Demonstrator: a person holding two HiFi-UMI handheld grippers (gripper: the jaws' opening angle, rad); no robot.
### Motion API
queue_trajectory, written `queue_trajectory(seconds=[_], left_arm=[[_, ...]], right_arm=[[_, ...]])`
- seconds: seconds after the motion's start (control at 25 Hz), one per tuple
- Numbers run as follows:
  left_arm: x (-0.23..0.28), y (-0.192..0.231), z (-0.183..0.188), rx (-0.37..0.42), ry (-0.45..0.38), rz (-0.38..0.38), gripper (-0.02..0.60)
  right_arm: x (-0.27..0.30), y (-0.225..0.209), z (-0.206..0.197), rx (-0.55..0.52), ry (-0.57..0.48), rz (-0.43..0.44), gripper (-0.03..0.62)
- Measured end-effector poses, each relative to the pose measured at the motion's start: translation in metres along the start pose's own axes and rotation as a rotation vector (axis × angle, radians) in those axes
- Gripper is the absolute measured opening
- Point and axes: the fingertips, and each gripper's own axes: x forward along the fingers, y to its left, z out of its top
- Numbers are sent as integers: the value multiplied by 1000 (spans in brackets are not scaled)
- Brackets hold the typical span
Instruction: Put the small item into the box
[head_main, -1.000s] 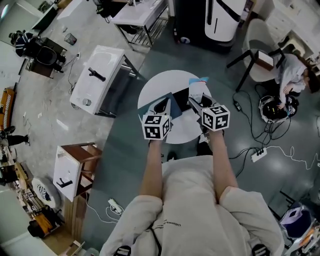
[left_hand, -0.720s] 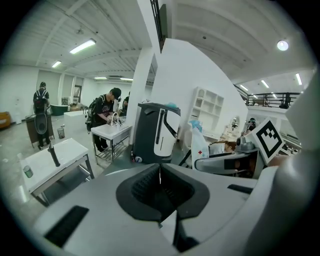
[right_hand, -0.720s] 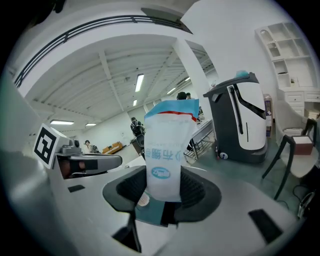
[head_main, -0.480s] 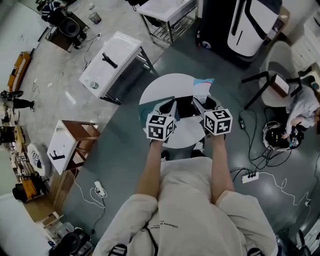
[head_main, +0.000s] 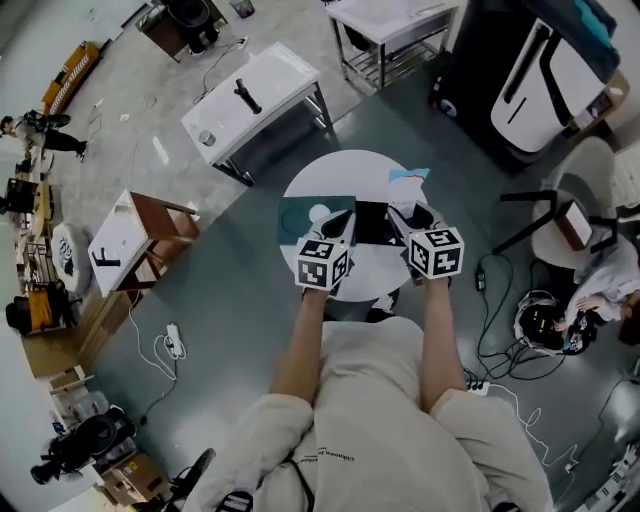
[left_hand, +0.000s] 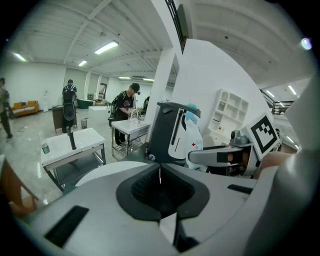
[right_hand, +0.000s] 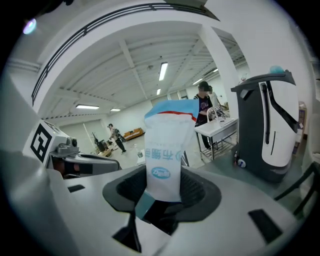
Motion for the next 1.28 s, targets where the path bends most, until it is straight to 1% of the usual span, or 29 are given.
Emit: queue_trajectory(seconds=[0.16, 0.2, 0.32, 0.44, 0.52, 0.68, 0.8, 0.92, 1.08, 1.2, 1.28], left_arm=[[6, 3, -7, 23, 1, 65, 21], [7, 3, -9, 15, 3, 77, 21], [9, -2, -18, -20, 6, 91, 21], [8, -2, -24, -8, 21, 102, 21], [7, 0, -28, -14, 27, 107, 21], [9, 4, -35, -44, 35, 102, 21], [14, 6, -40, -38, 50, 87, 21], [15, 8, -49, -58, 63, 85, 21], [23, 7, -64, -88, 91, 62, 21], [26, 9, -71, -113, 102, 55, 21], [28, 12, -72, -122, 101, 55, 21]], right_arm=[[9, -11, -13, -35, 61, 33, 209], [10, -13, -16, -49, 79, 43, 209], [14, -19, -22, -79, 118, 72, 209], [22, -24, -20, -64, 126, 85, 209], [27, -22, -20, -76, 135, 93, 209], [35, -22, -28, -170, 190, 99, 209], [44, -27, -35, -260, 244, 100, 209], [51, -28, -50, -362, 323, 117, 209], [62, -29, -77, -485, 436, 150, 209], [67, -27, -97, -529, 512, 174, 209], [72, -33, -107, -550, 545, 168, 209]])
